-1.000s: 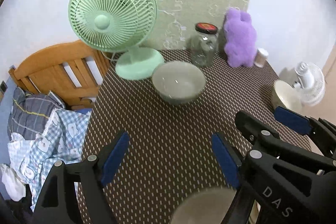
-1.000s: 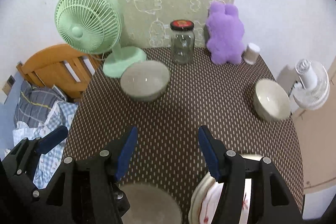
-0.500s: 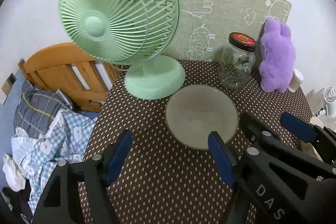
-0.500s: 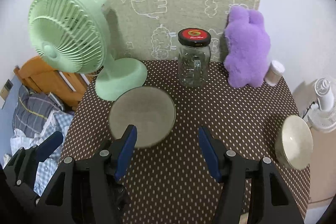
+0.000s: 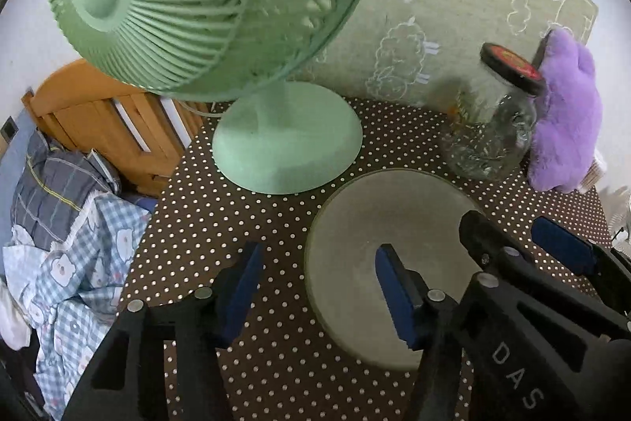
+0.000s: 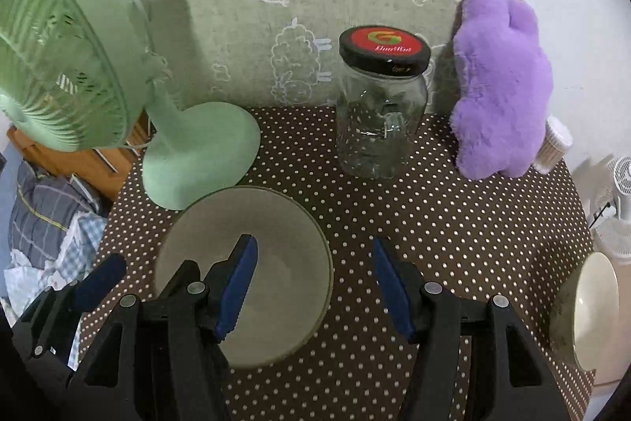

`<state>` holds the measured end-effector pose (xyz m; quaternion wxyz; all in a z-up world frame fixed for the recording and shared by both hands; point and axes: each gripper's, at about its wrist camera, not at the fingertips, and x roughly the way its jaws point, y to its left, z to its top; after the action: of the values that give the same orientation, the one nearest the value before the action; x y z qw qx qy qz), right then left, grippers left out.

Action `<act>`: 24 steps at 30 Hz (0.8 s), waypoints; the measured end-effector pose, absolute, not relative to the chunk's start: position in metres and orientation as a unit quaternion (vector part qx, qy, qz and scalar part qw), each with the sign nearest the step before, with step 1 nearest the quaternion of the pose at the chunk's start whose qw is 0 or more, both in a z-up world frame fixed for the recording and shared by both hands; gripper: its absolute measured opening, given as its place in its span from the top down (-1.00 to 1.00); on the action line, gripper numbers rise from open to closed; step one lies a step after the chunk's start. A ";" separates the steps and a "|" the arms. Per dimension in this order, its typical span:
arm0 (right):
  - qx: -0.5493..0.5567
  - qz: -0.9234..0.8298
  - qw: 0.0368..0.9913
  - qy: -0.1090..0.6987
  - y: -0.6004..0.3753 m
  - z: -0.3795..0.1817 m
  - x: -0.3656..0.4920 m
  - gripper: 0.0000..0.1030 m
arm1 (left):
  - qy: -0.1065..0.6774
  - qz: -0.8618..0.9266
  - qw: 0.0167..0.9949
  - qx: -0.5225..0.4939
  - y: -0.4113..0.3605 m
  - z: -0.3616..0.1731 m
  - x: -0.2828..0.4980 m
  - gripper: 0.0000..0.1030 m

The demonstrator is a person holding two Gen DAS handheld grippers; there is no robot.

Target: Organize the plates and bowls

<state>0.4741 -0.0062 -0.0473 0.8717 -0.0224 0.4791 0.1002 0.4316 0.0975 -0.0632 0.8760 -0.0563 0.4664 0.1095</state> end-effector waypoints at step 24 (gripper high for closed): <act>-0.032 0.110 0.855 0.506 -0.004 -0.077 0.493 0.67 | 0.490 0.102 0.866 -0.009 0.093 -0.090 0.453 0.56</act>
<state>0.4933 -0.0044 -0.0770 0.8547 -0.0316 0.5063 0.1101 0.4534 0.0930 -0.0896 0.8657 -0.0091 0.4899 0.1019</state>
